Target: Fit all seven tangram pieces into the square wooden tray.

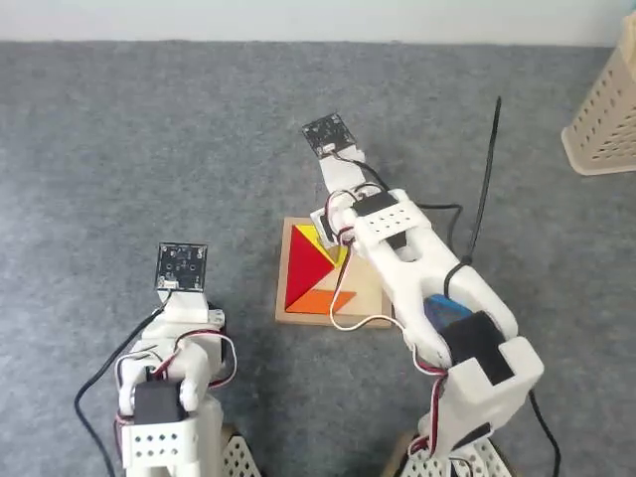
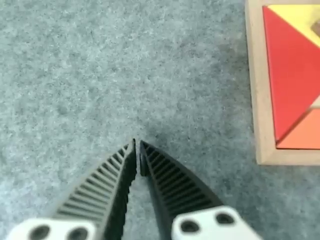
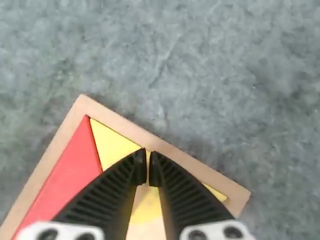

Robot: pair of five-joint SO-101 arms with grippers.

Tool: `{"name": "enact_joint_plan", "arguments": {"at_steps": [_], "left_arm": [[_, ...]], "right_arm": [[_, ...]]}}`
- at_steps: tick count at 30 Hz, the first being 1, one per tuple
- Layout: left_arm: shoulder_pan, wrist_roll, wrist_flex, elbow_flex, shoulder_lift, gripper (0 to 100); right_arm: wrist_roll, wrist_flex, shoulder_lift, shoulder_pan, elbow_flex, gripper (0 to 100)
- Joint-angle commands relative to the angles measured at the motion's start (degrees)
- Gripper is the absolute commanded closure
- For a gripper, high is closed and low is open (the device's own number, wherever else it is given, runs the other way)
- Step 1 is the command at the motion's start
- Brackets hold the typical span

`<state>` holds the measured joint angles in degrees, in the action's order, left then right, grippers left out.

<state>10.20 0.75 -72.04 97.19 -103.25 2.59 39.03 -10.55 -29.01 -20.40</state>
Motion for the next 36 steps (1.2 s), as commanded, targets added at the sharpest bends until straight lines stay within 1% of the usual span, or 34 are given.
{"name": "enact_joint_plan", "arguments": {"at_steps": [1, 6, 11, 20, 25, 30, 36], "left_arm": [[0.1, -0.5, -0.3, -0.7, -1.0, 99], [0.1, -0.5, -0.3, -0.7, -1.0, 99], [0.1, -0.5, -0.3, -0.7, -1.0, 99], [0.1, -0.5, -0.3, -0.7, -1.0, 99], [0.1, -0.5, -0.3, -0.7, -1.0, 99], [0.1, -0.5, -0.3, -0.7, -1.0, 99], [0.1, -0.5, -0.3, -0.7, -1.0, 99]], "right_arm": [[1.2, -1.3, 4.3, 0.8, 0.3, 99.1], [1.2, -1.9, 4.2, 0.7, 0.3, 99.1], [3.4, -1.9, 2.4, -0.2, 0.6, 99.1], [3.5, -2.7, 0.0, -0.3, 0.7, 99.1], [3.6, -2.0, -0.2, -0.2, 0.3, 99.1], [3.6, 0.8, -0.2, -0.2, 0.3, 99.1], [3.6, 0.9, 0.0, -0.2, -0.9, 99.1]]}}
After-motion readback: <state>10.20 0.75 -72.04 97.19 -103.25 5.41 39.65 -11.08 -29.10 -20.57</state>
